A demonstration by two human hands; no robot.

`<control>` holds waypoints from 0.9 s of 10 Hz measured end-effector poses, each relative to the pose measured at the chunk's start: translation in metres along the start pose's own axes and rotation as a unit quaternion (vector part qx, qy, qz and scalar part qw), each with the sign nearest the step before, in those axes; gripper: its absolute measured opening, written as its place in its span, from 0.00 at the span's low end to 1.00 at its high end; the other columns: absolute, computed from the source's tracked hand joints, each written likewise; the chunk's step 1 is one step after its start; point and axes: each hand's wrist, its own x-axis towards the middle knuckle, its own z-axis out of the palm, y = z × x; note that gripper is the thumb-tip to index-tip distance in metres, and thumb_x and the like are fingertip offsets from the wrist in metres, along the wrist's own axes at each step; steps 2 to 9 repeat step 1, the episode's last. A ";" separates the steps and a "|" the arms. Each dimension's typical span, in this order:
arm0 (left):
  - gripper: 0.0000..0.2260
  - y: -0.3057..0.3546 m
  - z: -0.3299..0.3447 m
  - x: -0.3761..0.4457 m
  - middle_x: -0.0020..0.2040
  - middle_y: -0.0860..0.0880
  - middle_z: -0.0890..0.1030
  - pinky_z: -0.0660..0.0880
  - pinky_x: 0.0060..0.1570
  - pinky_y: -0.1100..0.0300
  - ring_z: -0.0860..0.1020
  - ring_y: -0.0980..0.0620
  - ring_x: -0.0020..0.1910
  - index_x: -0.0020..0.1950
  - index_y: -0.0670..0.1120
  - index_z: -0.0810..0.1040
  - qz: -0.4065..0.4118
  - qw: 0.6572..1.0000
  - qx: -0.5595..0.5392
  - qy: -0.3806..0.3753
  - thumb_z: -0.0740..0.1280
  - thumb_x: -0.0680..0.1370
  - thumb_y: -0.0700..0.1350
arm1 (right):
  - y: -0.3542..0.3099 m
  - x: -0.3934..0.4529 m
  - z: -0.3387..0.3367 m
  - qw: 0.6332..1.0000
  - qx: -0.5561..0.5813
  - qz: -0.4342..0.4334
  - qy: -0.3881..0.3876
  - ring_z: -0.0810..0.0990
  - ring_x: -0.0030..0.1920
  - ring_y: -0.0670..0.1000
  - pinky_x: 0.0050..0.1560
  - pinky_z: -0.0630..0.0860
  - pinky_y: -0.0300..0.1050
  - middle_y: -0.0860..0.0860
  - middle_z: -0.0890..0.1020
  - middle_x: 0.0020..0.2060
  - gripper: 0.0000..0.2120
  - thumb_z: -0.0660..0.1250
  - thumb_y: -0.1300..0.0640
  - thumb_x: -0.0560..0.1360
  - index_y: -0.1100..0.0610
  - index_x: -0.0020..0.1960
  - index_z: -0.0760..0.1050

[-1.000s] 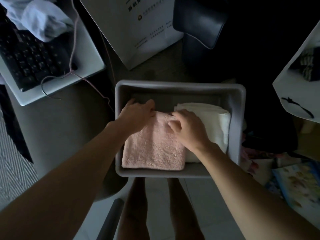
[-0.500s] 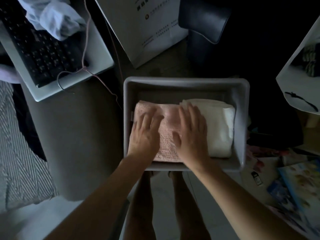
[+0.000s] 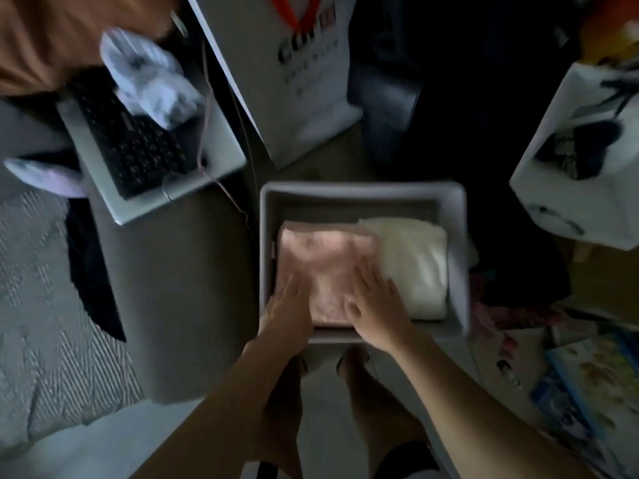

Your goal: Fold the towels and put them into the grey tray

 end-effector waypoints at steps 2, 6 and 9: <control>0.18 0.004 -0.084 -0.071 0.73 0.54 0.72 0.69 0.64 0.67 0.72 0.56 0.69 0.69 0.58 0.74 0.015 0.986 -0.157 0.055 0.63 0.81 0.44 | -0.012 -0.059 -0.071 0.973 0.211 0.006 0.091 0.64 0.75 0.47 0.70 0.63 0.35 0.46 0.63 0.76 0.26 0.61 0.54 0.81 0.50 0.78 0.59; 0.18 0.004 -0.084 -0.071 0.73 0.54 0.72 0.69 0.64 0.67 0.72 0.56 0.69 0.69 0.58 0.74 0.015 0.986 -0.157 0.055 0.63 0.81 0.44 | -0.012 -0.059 -0.071 0.973 0.211 0.006 0.091 0.64 0.75 0.47 0.70 0.63 0.35 0.46 0.63 0.76 0.26 0.61 0.54 0.81 0.50 0.78 0.59; 0.18 0.004 -0.084 -0.071 0.73 0.54 0.72 0.69 0.64 0.67 0.72 0.56 0.69 0.69 0.58 0.74 0.015 0.986 -0.157 0.055 0.63 0.81 0.44 | -0.012 -0.059 -0.071 0.973 0.211 0.006 0.091 0.64 0.75 0.47 0.70 0.63 0.35 0.46 0.63 0.76 0.26 0.61 0.54 0.81 0.50 0.78 0.59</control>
